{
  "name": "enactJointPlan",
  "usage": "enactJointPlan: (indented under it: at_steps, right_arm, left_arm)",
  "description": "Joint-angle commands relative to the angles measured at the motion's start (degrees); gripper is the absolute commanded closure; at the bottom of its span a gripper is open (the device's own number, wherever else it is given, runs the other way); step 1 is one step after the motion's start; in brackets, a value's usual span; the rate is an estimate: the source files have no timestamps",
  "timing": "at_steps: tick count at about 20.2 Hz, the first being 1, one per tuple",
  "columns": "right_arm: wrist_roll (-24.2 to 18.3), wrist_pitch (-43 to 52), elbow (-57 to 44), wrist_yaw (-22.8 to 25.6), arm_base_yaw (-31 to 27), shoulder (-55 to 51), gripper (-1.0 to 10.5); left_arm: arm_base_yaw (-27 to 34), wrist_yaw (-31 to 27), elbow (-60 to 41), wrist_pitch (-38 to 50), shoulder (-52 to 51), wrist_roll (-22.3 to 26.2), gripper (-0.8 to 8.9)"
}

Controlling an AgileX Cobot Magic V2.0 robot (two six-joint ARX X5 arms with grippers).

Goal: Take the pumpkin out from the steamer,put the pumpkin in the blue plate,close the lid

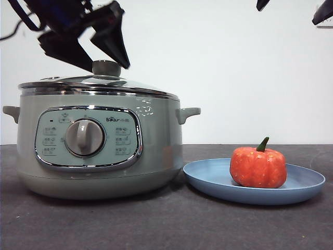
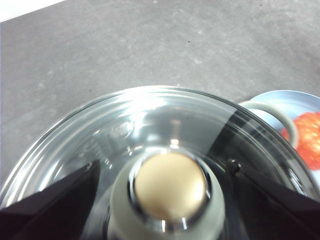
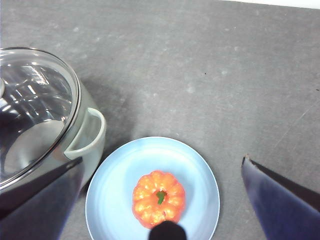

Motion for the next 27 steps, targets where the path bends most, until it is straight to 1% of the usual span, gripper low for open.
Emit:
enactJointPlan:
  at_steps: [1,2,3,4,5,6,7,8,10,11,13,15,17,18,20,27]
  right_arm:
    - [0.37,0.26,-0.46,-0.13,0.11,0.0,4.2]
    - [0.35,0.26,-0.46,-0.15,0.11,0.0,4.6]
    - [0.35,0.24,-0.46,-0.15,0.13,0.0,5.5]
    - [0.35,0.24,-0.46,-0.17,0.13,0.0,6.4]
    - [0.35,0.28,-0.46,-0.15,0.13,0.0,7.5]
    - [0.33,0.33,-0.46,-0.13,0.13,-0.04,8.5]
    - [0.28,0.31,-0.48,-0.09,0.15,-0.07,9.4]
    - [0.02,0.31,-0.59,-0.02,0.15,-0.39,9.7]
    - [-0.9,2.56,-2.62,0.09,0.5,-2.84,9.6]
    - [-1.27,5.2,-5.03,0.24,0.98,-5.35,9.6]
    - [-1.42,10.14,-11.28,0.33,1.99,-12.0,9.6]
    - [-1.38,13.51,-17.73,0.46,2.34,-19.56,9.6]
    - [-0.72,13.79,-22.14,0.48,2.34,-26.25,9.6]
    - [0.83,11.5,-22.67,0.48,2.34,-28.63,9.6]
    - [2.69,9.92,-22.67,0.5,2.34,-30.62,9.6]
    - [2.69,9.53,-22.64,0.28,2.34,-31.19,9.6]
  left_arm:
    - [-0.04,-0.02,0.17,-3.06,-4.24,-1.07,4.14]
    - [-0.04,-0.02,0.17,-4.72,-6.01,-1.07,4.69]
    - [-0.04,0.09,0.17,-6.54,-8.26,-1.05,5.65]
    - [-0.04,0.55,0.17,-7.5,-10.05,-1.05,6.64]
    - [-0.04,1.81,0.17,-8.79,-12.31,-0.96,8.0]
    - [-0.09,2.86,0.17,-9.79,-14.01,-0.94,8.21]
    - [-0.11,2.97,0.17,-11.58,-16.06,-0.66,8.22]
    - [-0.09,2.32,0.17,-13.42,-17.53,-0.15,8.22]
    - [-0.09,-0.52,-0.31,-18.14,-20.87,1.2,8.22]
    - [-0.09,-1.79,-1.4,-18.95,-22.95,1.46,8.22]
    - [-0.09,-3.37,-6.86,-16.68,-29.31,1.31,8.22]
    - [-0.09,-3.76,-14.69,-13.7,-36.96,0.26,8.22]
    - [-0.09,-4.59,-21.92,-12.68,-44.83,-0.07,8.22]
    - [-0.09,-5.64,-24.61,-12.52,-48.06,-0.09,8.22]
    - [-0.09,-6.75,-25.59,-13.84,-50.1,-1.25,8.22]
    - [-0.09,-6.12,-25.57,-14.14,-50.07,-1.18,8.17]
